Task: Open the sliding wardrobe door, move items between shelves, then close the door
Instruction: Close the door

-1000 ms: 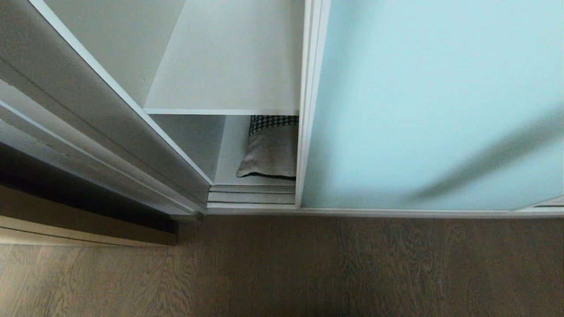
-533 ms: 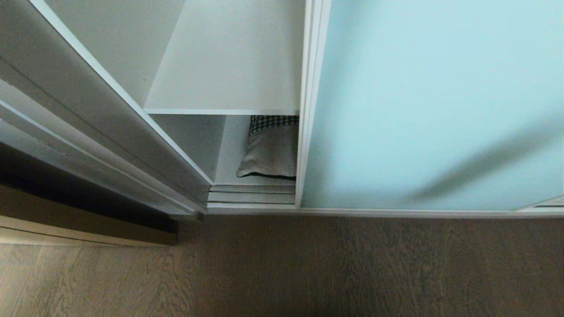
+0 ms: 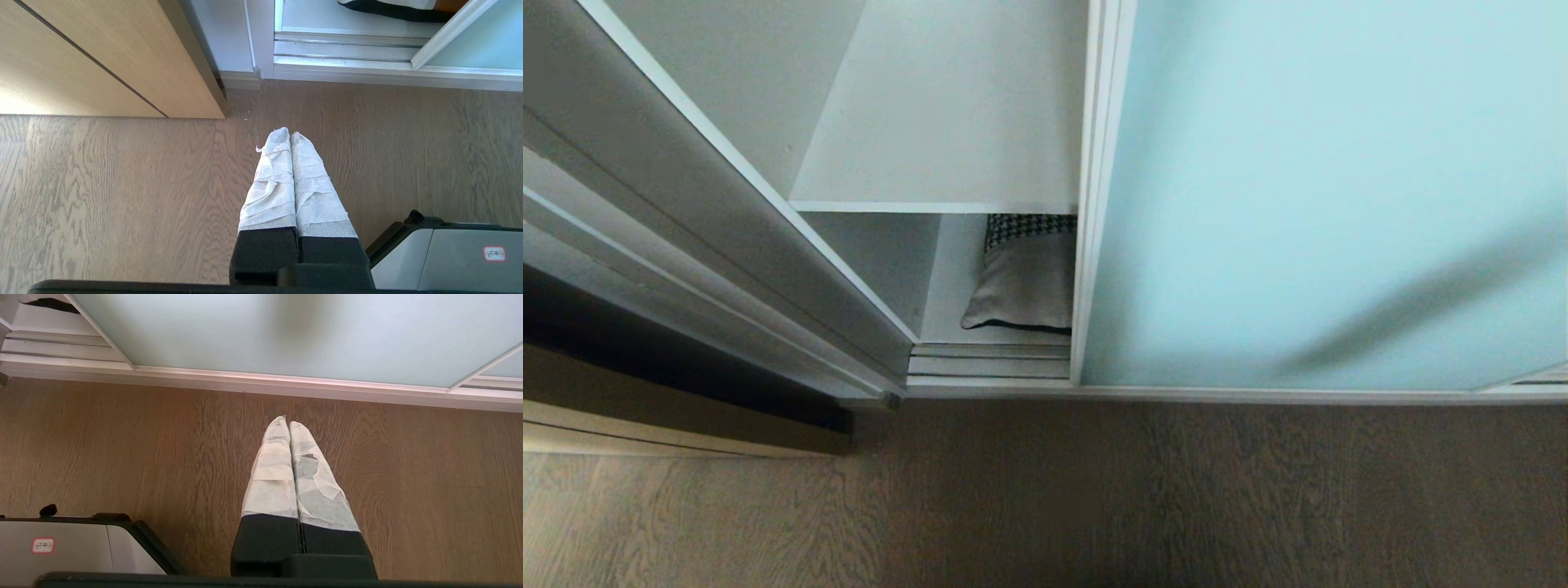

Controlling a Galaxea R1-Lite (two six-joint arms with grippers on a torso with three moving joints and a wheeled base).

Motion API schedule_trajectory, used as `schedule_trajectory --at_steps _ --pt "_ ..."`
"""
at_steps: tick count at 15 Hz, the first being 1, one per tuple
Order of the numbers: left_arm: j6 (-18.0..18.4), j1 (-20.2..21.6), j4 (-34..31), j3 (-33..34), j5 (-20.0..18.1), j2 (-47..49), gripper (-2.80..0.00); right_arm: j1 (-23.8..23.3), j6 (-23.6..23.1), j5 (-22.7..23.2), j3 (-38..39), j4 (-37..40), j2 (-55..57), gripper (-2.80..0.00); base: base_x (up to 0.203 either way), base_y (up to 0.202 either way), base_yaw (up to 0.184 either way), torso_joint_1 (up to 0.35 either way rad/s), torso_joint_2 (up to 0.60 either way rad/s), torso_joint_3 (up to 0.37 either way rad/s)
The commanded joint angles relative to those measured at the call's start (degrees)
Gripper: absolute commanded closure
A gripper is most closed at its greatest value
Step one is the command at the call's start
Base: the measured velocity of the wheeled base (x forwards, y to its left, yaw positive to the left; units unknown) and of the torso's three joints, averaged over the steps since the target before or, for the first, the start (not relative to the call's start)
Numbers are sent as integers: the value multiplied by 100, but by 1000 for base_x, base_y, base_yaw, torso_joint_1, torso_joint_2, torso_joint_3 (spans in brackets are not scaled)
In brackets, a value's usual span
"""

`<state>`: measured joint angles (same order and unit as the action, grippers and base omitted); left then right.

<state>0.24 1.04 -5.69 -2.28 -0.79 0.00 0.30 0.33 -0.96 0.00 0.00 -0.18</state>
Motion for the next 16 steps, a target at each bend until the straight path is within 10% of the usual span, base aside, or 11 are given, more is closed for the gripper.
schedule_trajectory --at_steps 1,16 --pt "2 2 -7 -1 0 9 0 5 2 0 0 9 1 0 0 0 0 0 0 0" --pt "24 2 -2 -1 0 9 0 5 2 0 1 9 1 0 0 0 0 0 0 0"
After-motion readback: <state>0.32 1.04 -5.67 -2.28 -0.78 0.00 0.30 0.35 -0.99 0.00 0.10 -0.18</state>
